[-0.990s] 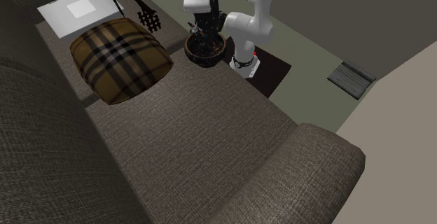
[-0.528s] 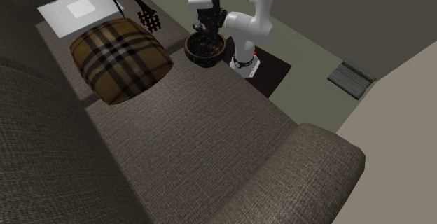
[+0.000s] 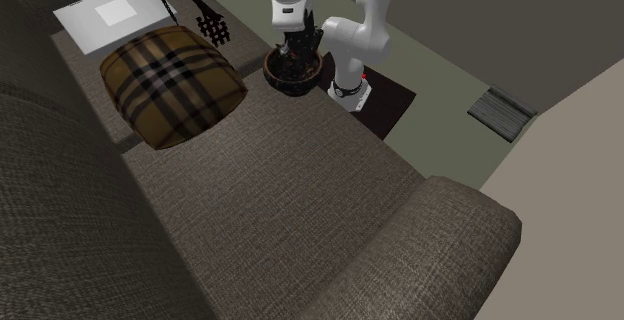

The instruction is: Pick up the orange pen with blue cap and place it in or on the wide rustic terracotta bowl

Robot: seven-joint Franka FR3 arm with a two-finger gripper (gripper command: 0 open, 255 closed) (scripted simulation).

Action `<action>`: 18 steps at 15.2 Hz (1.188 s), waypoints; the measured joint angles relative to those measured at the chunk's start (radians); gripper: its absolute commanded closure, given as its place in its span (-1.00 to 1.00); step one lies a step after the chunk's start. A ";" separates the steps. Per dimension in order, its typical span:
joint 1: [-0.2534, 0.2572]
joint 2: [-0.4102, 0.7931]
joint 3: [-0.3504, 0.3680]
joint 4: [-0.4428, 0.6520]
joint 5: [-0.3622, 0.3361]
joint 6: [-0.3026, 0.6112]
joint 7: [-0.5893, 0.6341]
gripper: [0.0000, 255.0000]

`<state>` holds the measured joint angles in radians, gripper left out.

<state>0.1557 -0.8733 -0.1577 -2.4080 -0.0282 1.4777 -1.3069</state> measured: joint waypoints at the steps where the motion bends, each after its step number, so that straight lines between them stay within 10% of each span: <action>1: -0.001 -0.003 -0.002 -0.015 -0.002 0.012 -0.001 1.00; 9: -0.002 -0.012 -0.003 -0.048 -0.003 0.037 -0.002 1.00; 10: -0.002 -0.012 -0.003 -0.048 -0.003 0.038 -0.002 -1.00; 18: -0.002 -0.004 -0.003 -0.006 -0.003 0.003 -0.003 -1.00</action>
<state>0.1540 -0.8777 -0.1606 -2.4140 -0.0311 1.4807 -1.3100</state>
